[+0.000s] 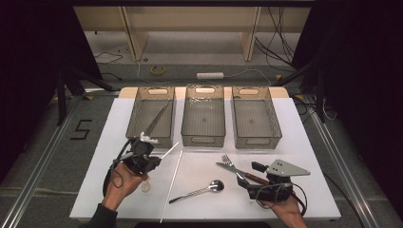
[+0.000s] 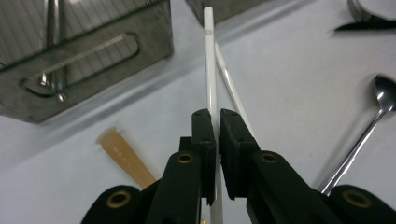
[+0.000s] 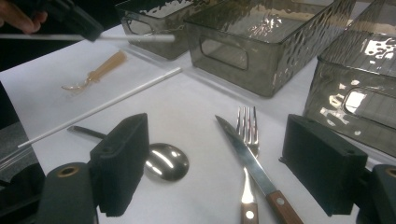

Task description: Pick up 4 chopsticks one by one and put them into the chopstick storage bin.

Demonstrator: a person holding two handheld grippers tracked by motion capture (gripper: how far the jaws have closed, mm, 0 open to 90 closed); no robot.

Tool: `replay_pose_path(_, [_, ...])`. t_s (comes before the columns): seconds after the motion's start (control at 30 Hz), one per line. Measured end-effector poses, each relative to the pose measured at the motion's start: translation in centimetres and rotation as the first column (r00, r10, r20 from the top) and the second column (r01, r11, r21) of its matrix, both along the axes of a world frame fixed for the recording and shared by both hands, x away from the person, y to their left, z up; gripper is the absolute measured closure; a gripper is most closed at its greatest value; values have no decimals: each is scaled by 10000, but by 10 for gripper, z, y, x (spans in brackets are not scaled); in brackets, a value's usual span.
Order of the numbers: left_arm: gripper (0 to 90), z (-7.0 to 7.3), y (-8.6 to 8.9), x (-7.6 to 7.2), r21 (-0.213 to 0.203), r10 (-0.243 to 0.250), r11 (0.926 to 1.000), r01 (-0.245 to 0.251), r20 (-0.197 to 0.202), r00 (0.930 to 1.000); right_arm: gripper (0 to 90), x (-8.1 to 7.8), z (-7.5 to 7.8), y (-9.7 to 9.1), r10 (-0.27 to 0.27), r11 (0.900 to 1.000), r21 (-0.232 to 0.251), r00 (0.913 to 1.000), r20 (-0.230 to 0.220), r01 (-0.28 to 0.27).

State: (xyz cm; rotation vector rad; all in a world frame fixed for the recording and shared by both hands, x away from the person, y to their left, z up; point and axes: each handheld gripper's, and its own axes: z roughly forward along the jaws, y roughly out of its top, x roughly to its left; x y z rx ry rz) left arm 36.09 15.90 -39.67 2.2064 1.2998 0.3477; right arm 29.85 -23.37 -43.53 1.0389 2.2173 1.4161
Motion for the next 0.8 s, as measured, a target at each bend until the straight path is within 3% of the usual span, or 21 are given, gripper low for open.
replay_pose_path(0.4, [845, 25, 18, 22, -533, 480, 9976, -436, 852, 9952, 240, 1, 0, -1, -2, 10000, -16, 10000, -6, 2])
replay_pose_path(0.8, [845, 28, 30, 84, -510, 1270, 9914, -1206, 1497, 9805, 240, 1, 0, -1, -5, 10000, 40, 10000, -50, 5])
